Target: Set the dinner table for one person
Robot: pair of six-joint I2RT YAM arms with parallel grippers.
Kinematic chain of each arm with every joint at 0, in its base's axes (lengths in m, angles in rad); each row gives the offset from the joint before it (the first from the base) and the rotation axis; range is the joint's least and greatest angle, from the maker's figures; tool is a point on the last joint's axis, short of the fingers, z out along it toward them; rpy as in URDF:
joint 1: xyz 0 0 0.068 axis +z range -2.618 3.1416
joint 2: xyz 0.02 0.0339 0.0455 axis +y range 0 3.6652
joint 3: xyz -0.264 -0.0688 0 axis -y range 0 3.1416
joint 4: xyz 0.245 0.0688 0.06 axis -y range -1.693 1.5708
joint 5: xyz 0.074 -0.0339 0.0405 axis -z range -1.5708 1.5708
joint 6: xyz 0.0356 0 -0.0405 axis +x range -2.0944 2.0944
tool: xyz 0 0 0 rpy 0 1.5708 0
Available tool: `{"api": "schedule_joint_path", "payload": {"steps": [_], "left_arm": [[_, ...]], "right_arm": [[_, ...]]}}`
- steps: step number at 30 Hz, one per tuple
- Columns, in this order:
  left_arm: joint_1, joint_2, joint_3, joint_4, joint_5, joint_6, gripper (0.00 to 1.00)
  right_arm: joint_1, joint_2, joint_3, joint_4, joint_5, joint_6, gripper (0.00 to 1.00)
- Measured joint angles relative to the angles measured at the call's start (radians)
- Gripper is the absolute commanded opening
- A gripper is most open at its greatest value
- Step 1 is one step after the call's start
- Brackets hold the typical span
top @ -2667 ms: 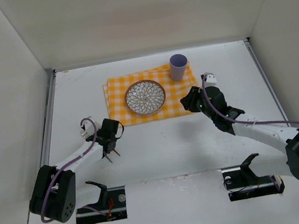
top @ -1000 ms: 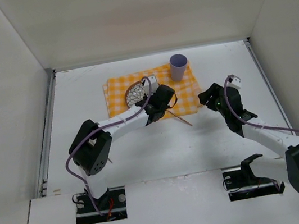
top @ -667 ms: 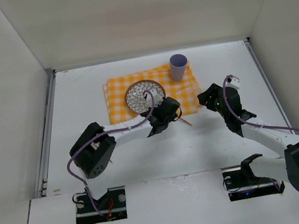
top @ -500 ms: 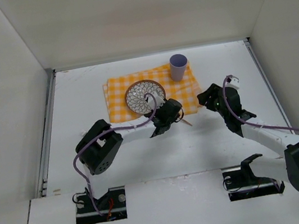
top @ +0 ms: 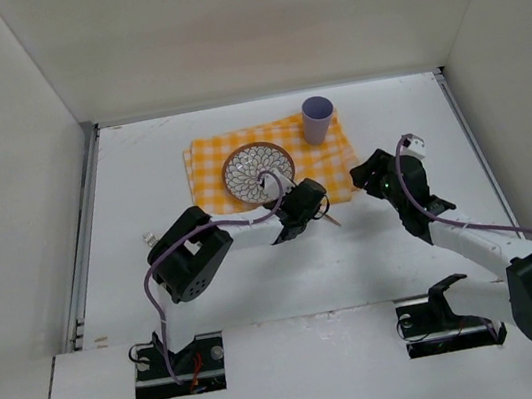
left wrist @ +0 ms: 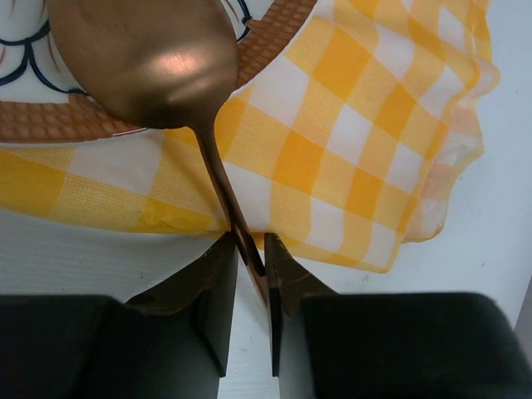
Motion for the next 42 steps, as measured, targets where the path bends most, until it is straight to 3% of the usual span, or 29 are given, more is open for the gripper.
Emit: {"api": "schedule_joint_path", "payload": {"steps": [11,20,29,42], "left_arm": [[-0.011,-0.101,-0.121,0.001,-0.005,-0.010,0.04],[-0.068,-0.193,-0.127,-0.068,-0.018,0.110,0.01],[-0.018,-0.106,0.178,-0.139,0.105,0.391,0.00],[0.202,0.114,0.443,-0.241,0.313,0.610,0.01]], "right_arm": [[0.000,-0.004,0.000,0.003,-0.003,0.000,0.60],[0.000,-0.004,0.000,0.003,-0.006,0.000,0.60],[-0.001,-0.018,0.000,0.002,-0.011,0.000,0.60],[-0.002,-0.036,0.000,0.003,-0.014,0.001,0.60]]}}
